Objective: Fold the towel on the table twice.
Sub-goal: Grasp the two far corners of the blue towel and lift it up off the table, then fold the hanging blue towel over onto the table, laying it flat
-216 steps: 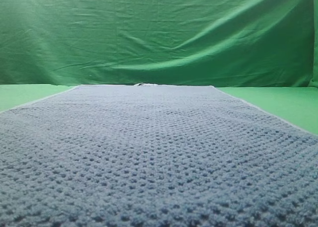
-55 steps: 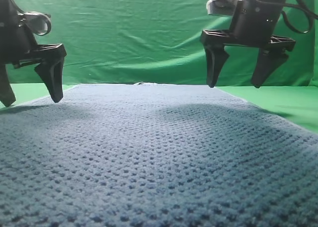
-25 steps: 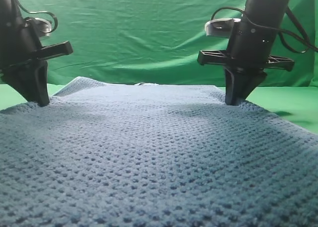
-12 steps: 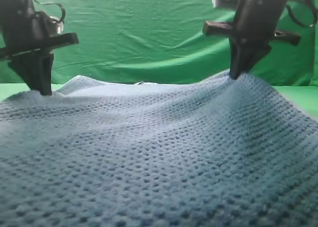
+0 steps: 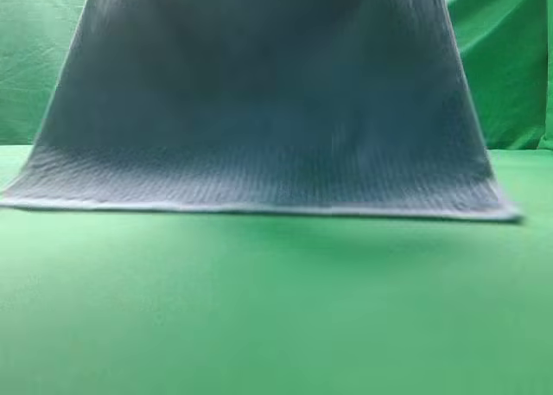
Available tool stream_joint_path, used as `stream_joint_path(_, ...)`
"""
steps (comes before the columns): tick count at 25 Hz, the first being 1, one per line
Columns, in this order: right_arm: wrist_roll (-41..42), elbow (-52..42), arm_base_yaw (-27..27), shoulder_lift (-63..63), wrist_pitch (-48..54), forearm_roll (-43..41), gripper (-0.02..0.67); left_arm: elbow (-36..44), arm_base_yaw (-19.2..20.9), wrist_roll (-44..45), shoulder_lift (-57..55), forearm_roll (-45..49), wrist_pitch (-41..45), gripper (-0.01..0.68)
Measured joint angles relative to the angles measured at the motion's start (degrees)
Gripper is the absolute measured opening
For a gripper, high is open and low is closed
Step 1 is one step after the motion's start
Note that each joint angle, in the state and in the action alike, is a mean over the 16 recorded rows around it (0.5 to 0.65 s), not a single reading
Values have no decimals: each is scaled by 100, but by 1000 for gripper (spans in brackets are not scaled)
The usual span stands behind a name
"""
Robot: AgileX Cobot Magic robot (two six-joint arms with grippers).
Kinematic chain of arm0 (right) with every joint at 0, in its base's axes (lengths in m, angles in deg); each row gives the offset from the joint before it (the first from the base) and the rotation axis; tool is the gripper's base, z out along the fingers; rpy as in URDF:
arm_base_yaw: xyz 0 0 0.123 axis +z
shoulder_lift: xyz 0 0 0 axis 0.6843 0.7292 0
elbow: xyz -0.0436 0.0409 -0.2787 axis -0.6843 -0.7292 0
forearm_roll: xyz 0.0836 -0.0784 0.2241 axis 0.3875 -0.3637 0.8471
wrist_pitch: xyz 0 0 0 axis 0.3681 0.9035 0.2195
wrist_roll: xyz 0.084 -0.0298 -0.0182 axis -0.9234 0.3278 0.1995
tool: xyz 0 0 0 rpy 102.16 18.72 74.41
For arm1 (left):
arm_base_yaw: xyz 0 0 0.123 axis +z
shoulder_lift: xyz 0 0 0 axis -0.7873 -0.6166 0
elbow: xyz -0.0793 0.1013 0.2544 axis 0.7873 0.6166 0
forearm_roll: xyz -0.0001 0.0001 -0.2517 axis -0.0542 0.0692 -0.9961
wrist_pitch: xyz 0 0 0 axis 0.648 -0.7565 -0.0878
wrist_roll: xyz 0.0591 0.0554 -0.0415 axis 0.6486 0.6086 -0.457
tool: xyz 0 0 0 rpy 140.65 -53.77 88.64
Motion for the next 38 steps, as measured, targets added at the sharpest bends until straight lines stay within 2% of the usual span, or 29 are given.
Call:
stream_joint_path(7,124,1473,0,270,301,-99,0,-829,0,42,8,-74,-409,0)
stream_joint_path(14,235,1760,0,455,677,-258,0,-693,0,-199,20,297,-320,0)
stream_joint_path(20,228,1493,0,501,1096,-422,0,-228,0,-458,69,569,33,0)
stream_joint_path(29,107,761,0,113,1481,-525,0,796,-2,-398,558,385,215,0)
stream_joint_path(33,51,65,0,-342,1393,-513,0,1534,-8,-285,1074,277,30,0)
stream_joint_path(38,4,-1126,4,-1113,1108,-475,0,2826,-20,13,1924,-68,-352,0)
